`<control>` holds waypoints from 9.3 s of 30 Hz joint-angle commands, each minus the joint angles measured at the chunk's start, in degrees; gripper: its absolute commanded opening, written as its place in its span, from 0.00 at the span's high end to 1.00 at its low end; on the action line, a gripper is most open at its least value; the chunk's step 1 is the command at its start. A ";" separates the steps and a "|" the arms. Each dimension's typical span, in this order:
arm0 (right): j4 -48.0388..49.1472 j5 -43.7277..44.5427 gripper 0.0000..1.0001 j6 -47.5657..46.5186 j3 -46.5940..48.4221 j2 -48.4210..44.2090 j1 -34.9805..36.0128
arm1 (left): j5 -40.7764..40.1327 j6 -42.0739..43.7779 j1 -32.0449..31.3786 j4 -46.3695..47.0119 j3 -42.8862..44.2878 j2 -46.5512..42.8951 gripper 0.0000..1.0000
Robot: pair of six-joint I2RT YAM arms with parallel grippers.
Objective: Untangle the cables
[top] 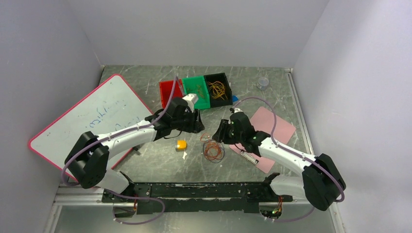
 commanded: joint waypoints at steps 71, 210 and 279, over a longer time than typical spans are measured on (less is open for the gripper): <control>10.82 8.20 1.00 19.66 -10.31 -12.50 2.32 | -2.60 -2.97 -15.52 16.20 -3.04 16.53 0.60; 8.67 -3.53 1.00 -28.15 63.93 56.68 -5.23 | -6.03 17.48 32.35 -14.26 2.24 -13.21 0.60; 2.08 -5.24 0.56 -13.80 14.03 14.94 6.30 | -5.63 -5.44 0.88 -3.26 -13.32 -13.83 0.59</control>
